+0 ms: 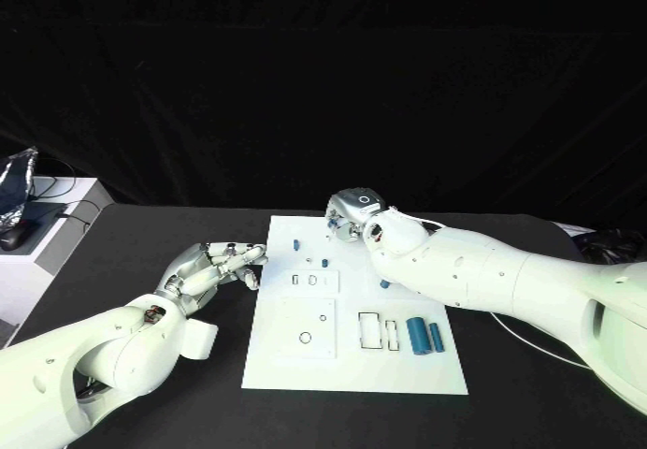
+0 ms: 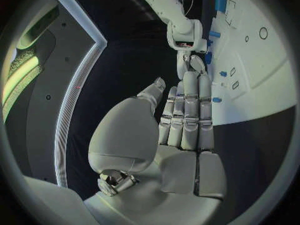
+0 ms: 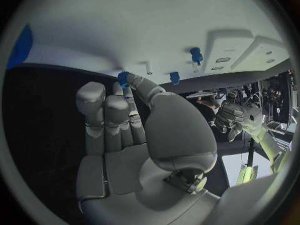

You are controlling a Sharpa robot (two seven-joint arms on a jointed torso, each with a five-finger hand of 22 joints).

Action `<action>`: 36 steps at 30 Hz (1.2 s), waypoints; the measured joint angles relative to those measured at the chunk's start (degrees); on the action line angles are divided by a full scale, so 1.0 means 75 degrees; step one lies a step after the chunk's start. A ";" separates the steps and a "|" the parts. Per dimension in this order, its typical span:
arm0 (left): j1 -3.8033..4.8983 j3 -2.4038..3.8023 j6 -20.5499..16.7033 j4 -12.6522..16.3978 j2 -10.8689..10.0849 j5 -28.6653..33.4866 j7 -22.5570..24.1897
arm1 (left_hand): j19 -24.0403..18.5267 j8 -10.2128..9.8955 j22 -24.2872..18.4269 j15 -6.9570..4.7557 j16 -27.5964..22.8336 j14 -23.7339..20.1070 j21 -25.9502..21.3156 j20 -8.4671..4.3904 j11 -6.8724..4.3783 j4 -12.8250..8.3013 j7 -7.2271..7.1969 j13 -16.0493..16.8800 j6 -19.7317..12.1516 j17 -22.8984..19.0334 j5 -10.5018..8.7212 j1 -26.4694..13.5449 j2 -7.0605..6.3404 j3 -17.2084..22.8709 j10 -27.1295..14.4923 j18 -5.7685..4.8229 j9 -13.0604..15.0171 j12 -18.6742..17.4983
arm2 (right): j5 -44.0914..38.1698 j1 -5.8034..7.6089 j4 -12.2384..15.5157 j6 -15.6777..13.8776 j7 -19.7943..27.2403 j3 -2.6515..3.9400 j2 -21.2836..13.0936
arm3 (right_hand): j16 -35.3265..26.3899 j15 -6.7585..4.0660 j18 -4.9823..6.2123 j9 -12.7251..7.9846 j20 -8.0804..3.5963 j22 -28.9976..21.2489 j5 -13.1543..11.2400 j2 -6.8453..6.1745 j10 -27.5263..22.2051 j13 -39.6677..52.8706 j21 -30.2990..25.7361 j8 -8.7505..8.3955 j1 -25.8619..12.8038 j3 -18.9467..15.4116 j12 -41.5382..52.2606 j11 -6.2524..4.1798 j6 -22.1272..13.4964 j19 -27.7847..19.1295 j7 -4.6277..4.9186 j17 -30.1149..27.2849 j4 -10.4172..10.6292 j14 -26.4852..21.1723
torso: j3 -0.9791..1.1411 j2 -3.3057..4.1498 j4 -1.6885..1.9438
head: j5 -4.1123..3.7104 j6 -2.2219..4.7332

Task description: Assemble the parts on the task board

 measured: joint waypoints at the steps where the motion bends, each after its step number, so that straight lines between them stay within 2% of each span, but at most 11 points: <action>1: 0.0000 0.0000 0.0000 0.0000 0.0000 0.0000 0.0000 | 0.0000 0.0000 0.0000 0.0000 0.0000 0.0000 0.0000 0.0000 0.0002 -0.0001 0.0000 0.0000 0.0000 0.0000 0.0000 -0.0001 0.0001 0.0001 -0.0002 0.0000 0.0000 0.0000 | 0.0013 0.0000 -0.0014 -0.0001 0.0014 0.0000 0.0007 | -0.0054 0.0017 0.0005 0.0000 0.0017 0.0000 0.0001 -0.0077 -0.0091 -0.0007 -0.0115 0.0000 -0.0029 0.0029 0.0015 0.0027 -0.0065 -0.0009 0.0006 -0.0067 0.0029 -0.0017 | 0.0001 0.0001 0.0000 | 0.0000 0.0001; 5: 0.0000 0.0001 0.0001 -0.0004 0.0001 -0.0001 -0.0001 | 0.0000 0.0000 -0.0020 0.0000 0.0000 0.0000 0.0000 0.0000 0.0028 -0.0054 0.0028 0.0000 -0.0028 0.0000 0.0000 -0.0041 0.0041 -0.0010 -0.0028 0.0000 0.0000 0.0000 | 0.0073 0.0003 -0.0072 -0.0006 0.0059 0.0001 0.0022 | -0.0312 0.0111 0.0106 -0.0006 0.0134 0.0000 -0.0082 -0.0383 -0.0701 -0.0037 -0.0784 -0.0001 -0.0015 -0.0455 0.0006 0.0168 -0.0369 0.0002 0.0066 -0.0447 0.0148 -0.0053 | -0.0005 0.0002 0.0002 | -0.0003 0.0007; 10: 0.0000 0.0001 0.0001 -0.0009 0.0003 -0.0001 -0.0002 | 0.0000 0.0000 -0.0019 0.0000 0.0000 0.0000 0.0000 0.0000 0.0028 -0.0054 0.0028 0.0000 -0.0028 0.0000 0.0000 -0.0040 0.0041 -0.0010 -0.0028 0.0000 0.0000 0.0000 | 0.0140 0.0004 -0.0039 -0.0016 0.0107 0.0001 -0.0014 | -0.0395 0.0163 0.0175 -0.0011 0.0216 -0.0247 -0.0248 -0.0585 -0.1236 -0.0037 -0.1279 -0.0001 0.0445 -0.1607 0.0006 0.0255 -0.0781 0.0002 -0.0087 -0.0756 0.0724 -0.0025 | -0.0006 0.0004 0.0004 | -0.0004 0.0007; 18: 0.0000 0.0001 0.0003 -0.0028 -0.0002 -0.0002 -0.0003 | 0.0000 0.0000 -0.0019 0.0000 0.0000 0.0000 0.0000 0.0000 0.0028 -0.0054 0.0028 0.0000 -0.0028 0.0001 0.0000 -0.0040 0.0041 -0.0010 -0.0028 0.0000 0.0000 0.0000 | 0.0214 0.0019 0.0569 -0.0140 0.0130 0.0005 -0.0560 | -0.0365 0.0178 0.0227 -0.0011 0.0270 -0.0415 -0.0248 -0.0679 -0.1115 -0.0037 -0.1314 -0.0002 0.0646 -0.1832 0.0007 0.0228 -0.0782 0.0002 -0.0088 -0.0936 0.1076 -0.0038 | -0.0005 0.0002 -0.0008 | 0.0023 0.0010; 21: -0.0001 0.0001 0.0004 -0.0037 -0.0009 -0.0002 -0.0003 | 0.0000 0.0000 -0.0019 0.0000 0.0000 0.0000 0.0000 0.0000 0.0028 -0.0054 0.0028 0.0000 -0.0028 0.0000 0.0000 -0.0040 0.0041 -0.0010 -0.0028 0.0000 0.0000 0.0000 | 0.0289 0.0060 0.0982 -0.0230 0.0125 0.0035 -0.0990 | -0.0365 0.0144 0.0230 -0.0011 0.0269 -0.0427 -0.0217 -0.0627 -0.0484 -0.0032 -0.1309 -0.0002 0.0694 -0.1688 -0.0006 0.0088 -0.0677 0.0001 -0.0052 -0.0955 0.1022 -0.0040 | 0.0006 0.0000 -0.0036 | 0.0031 0.0043; 23: -0.0001 0.0001 0.0005 -0.0040 -0.0012 -0.0002 -0.0003 | 0.0000 0.0000 -0.0019 0.0000 0.0000 0.0000 0.0000 0.0000 0.0028 -0.0054 0.0028 0.0000 -0.0028 0.0001 0.0000 -0.0040 0.0041 -0.0010 -0.0028 0.0001 0.0000 0.0000 | 0.0376 0.0106 0.1214 -0.0278 0.0119 0.0052 -0.1272 | -0.0365 -0.0025 0.0287 -0.0010 0.0216 -0.0409 -0.0158 -0.0576 0.0214 0.0032 -0.1199 -0.0002 0.0744 -0.1502 0.0180 -0.0072 -0.0610 -0.0051 -0.0061 -0.0955 0.0935 -0.0011 | 0.0015 -0.0006 -0.0064 | 0.0037 0.0069; 28: -0.0001 0.0001 0.0022 -0.0072 -0.0017 -0.0003 0.0000 | -0.0031 0.0000 -0.0037 0.0028 0.0000 -0.0028 0.0000 0.0030 0.0028 -0.0054 0.0028 0.0000 -0.0028 -0.0009 0.0000 -0.0040 0.0041 -0.0010 -0.0027 0.0000 0.0000 0.0000 | 0.0859 0.0286 0.1934 -0.0270 0.0101 0.0105 -0.2157 | -0.0316 -0.0287 0.0306 -0.0010 0.0195 -0.0264 -0.0155 -0.0577 0.0535 0.0425 -0.0843 0.0024 0.0738 -0.1530 0.0766 -0.0085 -0.0467 -0.0071 -0.0043 -0.0920 0.0800 0.0035 | 0.0041 -0.0021 -0.0136 | 0.0049 0.0127; 30: -0.0001 0.0001 0.0031 -0.0083 -0.0016 -0.0003 0.0006 | -0.0030 0.0000 -0.0037 0.0027 0.0000 -0.0027 0.0000 0.0030 0.0028 -0.0054 0.0024 0.0000 -0.0032 -0.0009 0.0000 -0.0040 0.0041 -0.0010 -0.0027 0.0000 0.0000 0.0000 | 0.1088 0.0333 0.2081 -0.0204 0.0094 0.0117 -0.2418 | -0.0303 -0.0353 0.0253 -0.0004 0.0157 -0.0242 -0.0075 -0.0595 0.0564 0.1572 -0.0833 0.0047 0.0644 -0.1994 0.1792 -0.0110 -0.0428 -0.0101 -0.0083 -0.0875 0.0756 0.0046 | 0.0055 -0.0027 -0.0162 | 0.0037 0.0148; 31: -0.0001 0.0001 0.0036 -0.0088 -0.0015 -0.0004 0.0008 | -0.0031 0.0000 -0.0037 0.0027 0.0000 -0.0027 0.0000 0.0030 0.0027 -0.0054 0.0010 0.0000 -0.0045 -0.0009 0.0000 -0.0040 0.0041 -0.0010 -0.0028 -0.0001 0.0000 0.0000 | 0.1200 0.0349 0.2147 -0.0157 0.0089 0.0119 -0.2529 | -0.0303 -0.0379 0.0096 -0.0004 -0.0006 -0.0242 0.0013 -0.0565 0.0575 0.2211 -0.0833 0.0047 0.0610 -0.2164 0.2321 -0.0129 -0.0428 -0.0115 -0.0083 -0.0858 0.0741 0.0072 | 0.0060 -0.0029 -0.0174 | 0.0034 0.0159; 35: -0.0001 0.0001 0.0057 -0.0103 -0.0008 -0.0004 0.0015 | -0.0031 0.0000 -0.0037 0.0027 0.0000 -0.0027 0.0000 0.0030 0.0028 -0.0053 0.0000 0.0000 -0.0056 -0.0009 0.0000 -0.0040 0.0041 -0.0010 -0.0027 0.0000 0.0000 0.0000 | 0.1591 0.0383 0.2330 0.0122 0.0059 0.0121 -0.2890 | 0.0069 -0.0452 -0.0024 -0.0001 -0.0246 -0.0021 0.0156 -0.0467 0.0162 0.5303 -0.0071 0.0047 0.0512 -0.2634 0.5012 -0.0557 -0.0484 -0.0116 -0.0118 -0.0312 0.0801 0.0048 | 0.0085 -0.0033 -0.0224 | 0.0024 0.0190; 36: -0.0001 0.0001 0.0062 -0.0105 -0.0005 -0.0004 0.0016 | -0.0031 0.0000 -0.0037 0.0027 0.0000 -0.0027 0.0000 0.0031 0.0027 -0.0053 -0.0001 0.0000 -0.0055 -0.0009 0.0000 -0.0040 0.0041 -0.0010 -0.0028 -0.0001 0.0000 0.0000 | 0.1674 0.0387 0.2343 0.0200 0.0049 0.0121 -0.2957 | 0.0202 -0.0424 -0.0024 -0.0001 -0.0247 -0.0003 0.0156 -0.0467 0.0081 0.5924 0.0125 0.0047 0.0513 -0.2678 0.5551 -0.0574 -0.0530 -0.0116 -0.0098 -0.0124 0.0845 0.0076 | 0.0094 -0.0033 -0.0234 | 0.0023 0.0193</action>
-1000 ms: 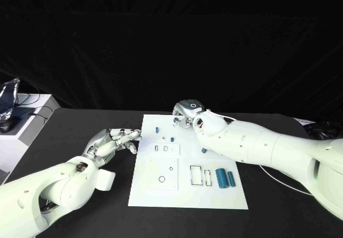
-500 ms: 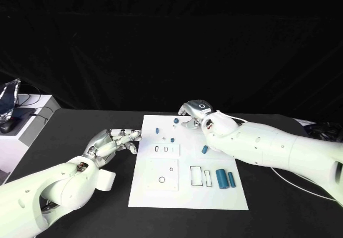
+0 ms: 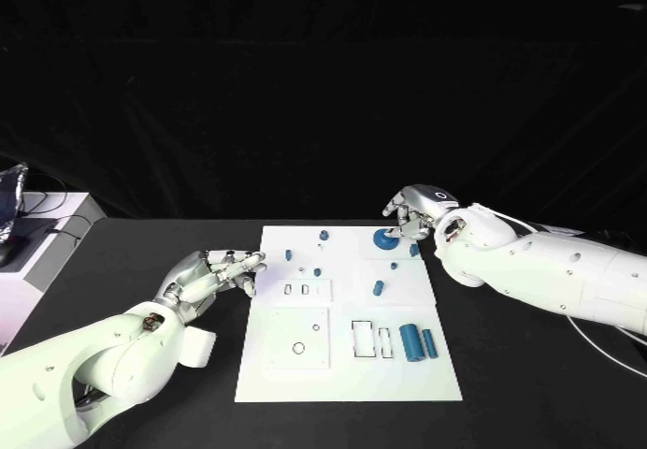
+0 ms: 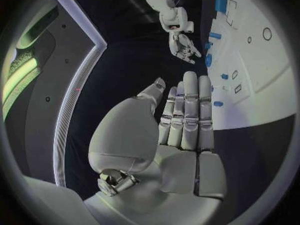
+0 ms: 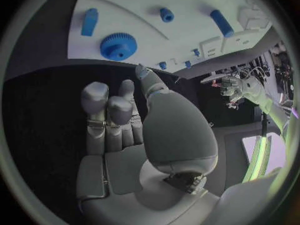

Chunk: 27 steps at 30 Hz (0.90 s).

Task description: Assemble the parts on the task board

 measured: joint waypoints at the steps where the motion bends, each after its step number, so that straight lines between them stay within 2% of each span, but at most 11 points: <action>1: 0.0000 0.0000 0.0005 -0.0002 0.0003 0.0000 0.0001 | 0.0000 0.0000 0.0000 0.0000 0.0000 0.0000 0.0000 0.0000 0.0000 0.0000 0.0000 0.0000 0.0000 0.0000 0.0000 0.0000 0.0000 0.0000 0.0000 0.0001 0.0000 0.0000 | 0.0076 0.0003 0.0007 0.0072 -0.0012 0.0001 -0.0056 | 0.0136 0.0029 0.0000 0.0000 -0.0041 0.0007 0.0000 -0.0032 -0.0038 0.0617 0.0198 0.0000 -0.0032 -0.0041 0.0558 0.0013 -0.0043 0.0040 0.0020 0.0191 0.0041 0.0029 | 0.0010 0.0000 -0.0010 | -0.0001 0.0002; 2: 0.0000 0.0000 0.0012 -0.0005 0.0008 0.0000 0.0002 | 0.0000 0.0000 0.0000 0.0000 0.0000 0.0000 0.0000 0.0000 0.0000 0.0000 0.0000 0.0000 0.0000 0.0000 0.0000 0.0000 0.0000 0.0000 0.0000 0.0001 0.0000 0.0000 | 0.0175 0.0005 0.0010 0.0168 -0.0030 0.0001 -0.0116 | 0.0329 0.0055 -0.0003 0.0000 -0.0039 0.0008 0.0000 -0.0064 -0.0038 0.1370 0.0476 0.0000 -0.0064 -0.0069 0.1206 0.0036 -0.0077 0.0042 0.0041 0.0464 0.0100 0.0052 | 0.0018 0.0000 -0.0016 | -0.0003 0.0004; 4: 0.0000 0.0000 0.0021 -0.0013 0.0015 0.0000 0.0004 | -0.0015 0.0000 0.0000 0.0000 0.0000 0.0000 0.0000 -0.0016 0.0000 0.0000 0.0000 0.0000 0.0000 0.0000 0.0000 0.0000 0.0000 0.0000 0.0000 0.0001 0.0000 0.0000 | 0.0312 0.0007 0.0006 0.0293 -0.0059 0.0001 -0.0174 | 0.0562 0.0126 -0.0075 0.0000 -0.0008 0.0008 0.0000 -0.0091 0.0079 0.2097 0.0813 0.0000 -0.0091 -0.0062 0.1848 0.0144 -0.0125 0.0073 0.0046 0.0809 0.0220 0.0064 | 0.0034 0.0002 -0.0026 | -0.0007 0.0004; 8: -0.0001 0.0000 0.0032 -0.0030 0.0026 -0.0001 0.0005 | -0.0029 0.0000 0.0000 0.0000 0.0000 0.0000 0.0000 -0.0029 0.0000 0.0000 0.0000 0.0000 0.0000 0.0001 0.0000 0.0000 0.0000 0.0000 0.0000 0.0001 0.0000 0.0000 | 0.0588 0.0013 -0.0080 0.0502 -0.0107 0.0002 -0.0196 | 0.0849 0.0179 -0.0178 0.0000 0.0036 0.0008 0.0000 -0.0176 0.0248 0.2870 0.1313 0.0036 -0.0105 -0.0040 0.2387 0.0230 -0.0166 0.0112 0.0006 0.1316 0.0401 0.0064 | 0.0048 0.0009 -0.0030 | -0.0020 -0.0013; 12: -0.0004 0.0000 0.0041 -0.0043 0.0041 -0.0001 0.0006 | -0.0028 0.0000 0.0000 0.0000 0.0000 0.0000 0.0000 -0.0029 0.0000 0.0000 0.0000 0.0000 0.0000 0.0001 0.0000 0.0000 0.0000 0.0000 0.0000 0.0001 0.0000 0.0000 | 0.0811 0.0018 -0.0242 0.0653 -0.0147 0.0004 -0.0142 | 0.0912 0.0180 -0.0208 0.0000 0.0050 0.0008 0.0000 -0.0244 0.0324 0.3061 0.1472 0.0036 -0.0118 -0.0060 0.2415 0.0253 -0.0194 0.0123 -0.0021 0.1500 0.0485 0.0065 | 0.0057 0.0020 -0.0023 | -0.0035 -0.0023; 22: -0.0008 -0.0001 0.0050 -0.0065 0.0058 -0.0001 0.0006 | -0.0028 0.0000 0.0000 0.0000 0.0000 0.0000 0.0000 -0.0029 0.0000 0.0000 0.0000 0.0000 0.0000 0.0001 0.0000 0.0000 0.0000 0.0000 0.0000 0.0001 0.0000 0.0000 | 0.1141 0.0018 -0.0628 0.0908 -0.0213 0.0005 0.0206 | 0.0984 0.0205 -0.0124 0.0000 0.0081 0.0007 0.0130 -0.0274 0.0377 0.3231 0.1731 0.0036 -0.0148 -0.0060 0.2415 0.0254 -0.0196 0.0092 -0.0019 0.1729 0.0547 0.0091 | 0.0087 0.0056 0.0010 | -0.0056 -0.0057; 27: -0.0010 -0.0001 0.0052 -0.0071 0.0060 -0.0001 0.0004 | -0.0028 0.0000 0.0000 0.0000 0.0000 0.0000 0.0000 -0.0029 0.0000 0.0000 0.0000 0.0000 0.0000 0.0002 0.0000 0.0000 0.0000 0.0000 0.0001 0.0001 0.0000 0.0000 | 0.1295 0.0018 -0.0839 0.0984 -0.0227 0.0005 0.0351 | 0.1015 0.0205 -0.0119 0.0000 0.0081 0.0006 0.0237 -0.0304 0.0410 0.3256 0.1780 0.0036 -0.0178 -0.0081 0.2415 0.0257 -0.0203 0.0091 -0.0012 0.1761 0.0568 0.0091 | 0.0092 0.0062 0.0015 | -0.0062 -0.0071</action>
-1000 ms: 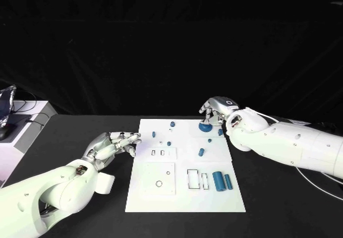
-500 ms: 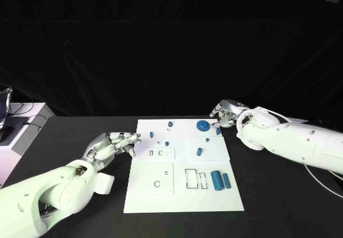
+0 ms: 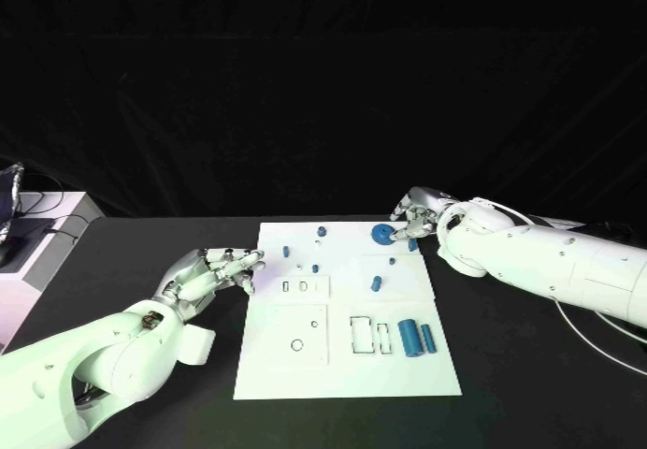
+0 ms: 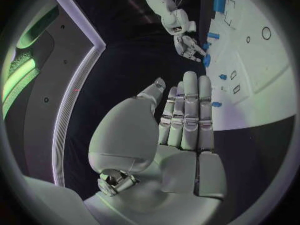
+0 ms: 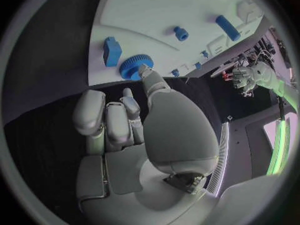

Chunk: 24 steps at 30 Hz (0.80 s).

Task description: Assemble the parts on the task board

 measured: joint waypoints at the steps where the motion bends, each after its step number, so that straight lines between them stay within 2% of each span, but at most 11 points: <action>1: 0.0000 0.0000 0.0000 0.0000 0.0000 0.0000 -0.0001 | 0.0000 0.0000 0.0000 0.0000 0.0000 0.0000 0.0000 0.0000 0.0000 0.0000 0.0000 0.0000 0.0000 0.0000 0.0000 0.0000 0.0000 0.0000 0.0000 0.0000 0.0000 0.0000 | 0.0025 0.0000 -0.0034 0.0012 -0.0001 0.0000 0.0028 | 0.0000 0.0000 0.0000 0.0000 0.0000 0.0000 0.0000 0.0000 0.0006 0.0003 0.0000 0.0000 0.0000 0.0000 0.0000 0.0005 0.0000 0.0000 0.0000 0.0000 0.0000 0.0000 | 0.0000 0.0000 0.0000 | 0.0002 -0.0007; 13: -0.0001 0.0000 0.0000 0.0000 0.0002 -0.0001 -0.0007 | 0.0000 0.0000 -0.0009 0.0000 0.0000 0.0000 0.0000 0.0000 0.0000 0.0000 0.0000 0.0000 0.0000 0.0000 0.0000 0.0000 0.0000 0.0000 0.0000 0.0000 0.0000 0.0000 | 0.0273 -0.0007 -0.0344 0.0167 -0.0009 0.0000 0.0306 | 0.0000 0.0000 0.0000 0.0000 0.0012 -0.0001 0.0000 0.0052 0.0050 0.0005 0.0042 0.0000 -0.0052 0.0022 0.0030 -0.0028 -0.0020 -0.0013 0.0020 0.0039 0.0022 0.0002 | -0.0001 0.0005 0.0001 | 0.0036 -0.0023; 24: -0.0001 0.0000 -0.0001 0.0002 -0.0002 -0.0002 -0.0010 | 0.0001 0.0000 -0.0009 0.0000 0.0000 0.0000 0.0000 0.0000 0.0000 0.0000 0.0000 0.0000 0.0000 0.0001 0.0000 0.0000 0.0000 0.0000 0.0000 0.0000 0.0000 0.0000 | 0.0486 -0.0009 -0.0422 0.0356 -0.0035 0.0000 0.0383 | 0.0000 0.0000 -0.0008 -0.0001 0.0013 -0.0002 0.0043 0.0083 0.0051 0.0031 0.0089 0.0000 -0.0083 0.0022 0.0030 -0.0029 -0.0030 -0.0013 0.0030 0.0066 0.0022 0.0002 | 0.0001 0.0002 -0.0010 | 0.0058 -0.0050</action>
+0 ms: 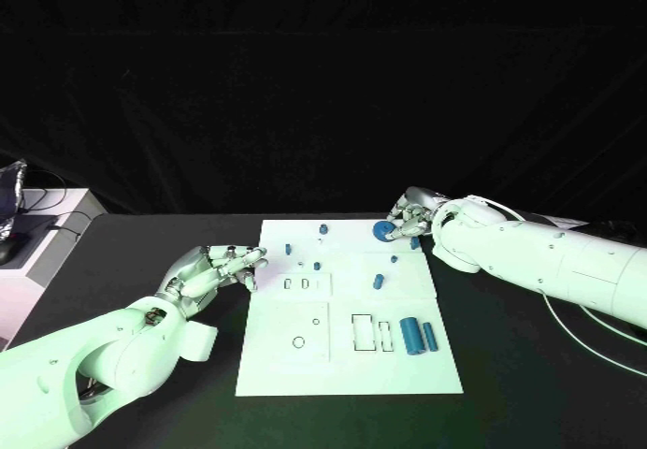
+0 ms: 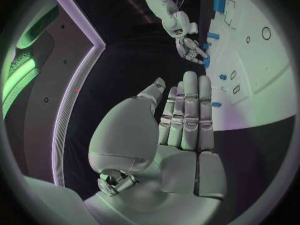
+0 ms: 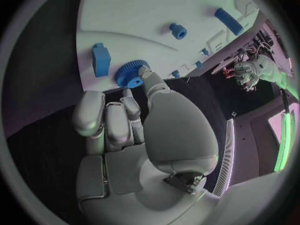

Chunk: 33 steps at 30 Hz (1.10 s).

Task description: Assemble the parts on the task board

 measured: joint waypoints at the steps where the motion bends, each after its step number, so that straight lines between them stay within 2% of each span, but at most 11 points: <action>1: 0.0000 0.0000 0.0000 0.0001 -0.0001 0.0000 -0.0001 | 0.0000 0.0000 0.0000 0.0000 0.0000 0.0000 0.0000 0.0000 0.0000 0.0000 0.0000 0.0000 0.0000 0.0000 0.0000 0.0000 0.0000 0.0000 0.0000 0.0000 0.0000 0.0000 | 0.0016 0.0000 -0.0007 0.0023 -0.0003 0.0000 0.0001 | 0.0000 0.0000 -0.0003 0.0000 0.0000 0.0000 0.0000 0.0000 0.0000 0.0000 0.0024 0.0000 0.0000 0.0000 0.0000 0.0000 0.0000 0.0000 0.0000 0.0000 0.0000 0.0000 | 0.0000 0.0000 -0.0001 | 0.0001 -0.0003; 9: 0.0000 0.0000 -0.0001 0.0001 -0.0006 0.0000 -0.0005 | 0.0000 0.0000 -0.0012 0.0000 0.0000 0.0000 0.0000 0.0000 0.0000 -0.0021 0.0000 0.0000 0.0000 0.0000 0.0000 0.0000 0.0000 0.0021 0.0000 0.0000 0.0000 0.0000 | 0.0122 0.0008 -0.0021 0.0186 -0.0006 0.0008 0.0014 | 0.0000 0.0000 -0.0026 -0.0003 0.0000 -0.0001 0.0076 0.0028 0.0014 0.0008 0.0042 -0.0001 -0.0033 0.0000 0.0000 -0.0015 -0.0009 0.0000 0.0009 0.0025 0.0000 0.0000 | 0.0004 0.0003 -0.0003 | 0.0001 -0.0010; 14: 0.0000 0.0000 -0.0001 -0.0001 -0.0005 0.0000 -0.0008 | 0.0000 0.0000 -0.0012 0.0000 0.0000 0.0000 0.0000 0.0000 0.0000 -0.0021 0.0000 0.0000 0.0000 0.0000 0.0000 0.0000 0.0000 0.0021 0.0000 0.0000 0.0000 0.0000 | 0.0191 0.0009 -0.0019 0.0262 0.0002 0.0010 0.0055 | 0.0000 0.0000 -0.0037 -0.0003 0.0000 -0.0001 0.0106 -0.0021 0.0018 0.0016 0.0073 -0.0001 -0.0081 -0.0021 0.0000 -0.0018 -0.0012 -0.0001 0.0012 0.0037 0.0021 0.0000 | 0.0006 0.0005 0.0001 | 0.0007 -0.0011; 24: 0.0000 0.0000 -0.0001 -0.0002 -0.0008 0.0000 -0.0012 | 0.0000 0.0000 -0.0011 0.0000 0.0000 0.0000 0.0000 0.0000 0.0000 -0.0020 0.0000 0.0000 0.0000 0.0000 0.0000 0.0000 0.0000 0.0021 0.0000 0.0000 0.0000 0.0000 | 0.0232 0.0031 -0.0122 0.0376 0.0011 0.0022 0.0156 | 0.0030 0.0000 -0.0042 -0.0001 0.0000 -0.0002 0.0580 0.0059 0.0040 0.0042 0.0131 -0.0001 -0.0161 -0.0021 -0.0001 -0.0041 -0.0038 -0.0001 0.0035 0.0070 0.0021 0.0000 | 0.0004 0.0011 0.0003 | 0.0012 -0.0026; 26: 0.0000 0.0000 -0.0001 -0.0002 -0.0010 0.0000 -0.0013 | 0.0000 0.0000 -0.0011 0.0000 0.0000 0.0000 0.0000 0.0000 0.0000 -0.0020 0.0000 0.0000 0.0000 -0.0007 0.0000 0.0000 0.0000 0.0021 0.0000 0.0000 0.0000 0.0000 | 0.0218 0.0033 -0.0127 0.0381 0.0011 0.0022 0.0171 | 0.0030 0.0000 -0.0043 -0.0005 0.0000 -0.0002 0.0699 0.0128 0.0041 0.0058 0.0174 -0.0002 -0.0226 -0.0010 0.0000 -0.0042 -0.0038 -0.0001 0.0037 0.0076 0.0009 0.0001 | 0.0004 0.0012 0.0001 | 0.0012 -0.0029; 28: 0.0000 0.0000 -0.0001 -0.0001 -0.0011 0.0000 -0.0014 | 0.0000 0.0000 -0.0011 0.0000 0.0000 0.0000 0.0000 0.0000 0.0000 -0.0020 0.0000 0.0000 0.0000 -0.0010 0.0000 0.0000 0.0000 0.0021 0.0000 0.0000 0.0000 0.0000 | 0.0189 0.0032 -0.0120 0.0377 0.0006 0.0022 0.0175 | 0.0030 0.0000 -0.0046 -0.0007 0.0000 -0.0002 0.0778 0.0271 0.0056 0.0095 0.0199 -0.0016 -0.0267 0.0132 0.0030 -0.0028 0.0025 -0.0001 0.0061 0.0096 -0.0141 0.0001 | 0.0001 0.0012 0.0001 | 0.0012 -0.0034; 31: -0.0001 0.0000 -0.0001 -0.0001 -0.0011 -0.0001 -0.0015 | 0.0000 0.0000 -0.0011 0.0000 0.0000 0.0000 0.0000 0.0000 0.0000 -0.0020 0.0000 0.0000 0.0000 -0.0010 0.0000 0.0000 0.0000 0.0020 0.0000 0.0000 0.0000 0.0000 | 0.0110 0.0028 -0.0067 0.0327 -0.0011 0.0018 0.0172 | 0.0029 -0.0005 -0.0101 -0.0009 -0.0001 0.0004 0.0875 0.0434 0.0168 0.0135 0.0253 -0.0076 -0.0312 0.0294 0.0059 -0.0060 0.0250 0.0000 0.0002 0.0117 -0.0382 0.0029 | 0.0001 0.0012 0.0001 | 0.0017 -0.0039; 33: -0.0001 0.0000 -0.0001 -0.0001 -0.0012 -0.0001 -0.0016 | 0.0000 0.0000 -0.0011 0.0000 0.0000 0.0000 0.0000 0.0000 0.0000 -0.0020 0.0000 0.0000 0.0000 -0.0010 0.0000 0.0000 0.0000 0.0020 0.0000 0.0000 0.0000 0.0000 | 0.0028 0.0021 0.0015 0.0251 -0.0020 0.0013 0.0160 | 0.0029 -0.0017 -0.0105 -0.0012 -0.0002 0.0004 0.0935 0.0473 0.0190 0.0158 0.0253 -0.0108 -0.0347 0.0414 0.0060 -0.0059 0.0336 0.0001 -0.0034 0.0120 -0.0503 0.0040 | 0.0001 0.0011 0.0001 | 0.0019 -0.0040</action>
